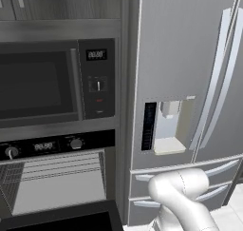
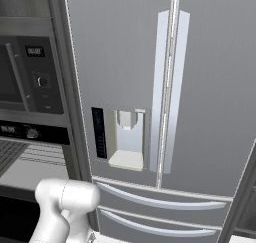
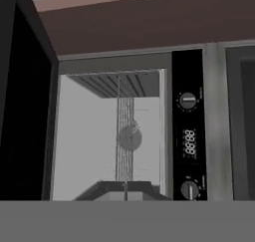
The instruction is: Take the fish from the oven and place it on the plate on the counter.
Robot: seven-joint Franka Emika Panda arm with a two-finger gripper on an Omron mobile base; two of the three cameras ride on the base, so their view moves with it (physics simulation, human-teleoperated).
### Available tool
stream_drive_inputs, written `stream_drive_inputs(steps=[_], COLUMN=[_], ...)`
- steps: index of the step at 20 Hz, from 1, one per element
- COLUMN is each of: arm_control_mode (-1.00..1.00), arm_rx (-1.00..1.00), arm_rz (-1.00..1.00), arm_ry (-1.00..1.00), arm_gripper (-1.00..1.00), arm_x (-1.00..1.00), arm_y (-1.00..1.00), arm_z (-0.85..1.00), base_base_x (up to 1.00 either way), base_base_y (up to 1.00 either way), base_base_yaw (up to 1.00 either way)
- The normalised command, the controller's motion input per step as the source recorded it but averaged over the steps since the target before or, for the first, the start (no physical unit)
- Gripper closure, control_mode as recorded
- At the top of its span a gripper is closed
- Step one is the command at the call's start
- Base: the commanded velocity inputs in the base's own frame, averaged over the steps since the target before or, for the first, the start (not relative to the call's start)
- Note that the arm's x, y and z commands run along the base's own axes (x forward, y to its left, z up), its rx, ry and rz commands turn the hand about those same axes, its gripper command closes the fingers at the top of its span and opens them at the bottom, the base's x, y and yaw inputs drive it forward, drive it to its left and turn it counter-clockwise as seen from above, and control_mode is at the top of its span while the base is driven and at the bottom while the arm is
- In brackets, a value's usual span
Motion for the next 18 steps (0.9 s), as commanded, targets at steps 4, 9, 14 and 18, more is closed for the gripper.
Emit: stream_drive_inputs(steps=[4, 9, 14, 18], arm_control_mode=[-1.00, -1.00, -1.00, -1.00], arm_rx=[0.00, 0.00, 0.00, 0.00], arm_rz=[0.00, 0.00, 0.00, 0.00], arm_ry=[0.15, 0.15, 0.16, 0.17], arm_gripper=[1.00, 1.00, 1.00, 1.00], arm_x=[0.72, 0.79, 0.93, 1.00], arm_y=[-0.06, -0.09, -0.33, -0.39], arm_z=[0.24, 0.41, 0.26, 0.00], base_base_x=[0.00, 0.00, 0.00, 0.00], base_base_y=[0.00, 0.00, 0.00, 0.00], base_base_yaw=[0.00, 0.00, 0.00, 0.00])
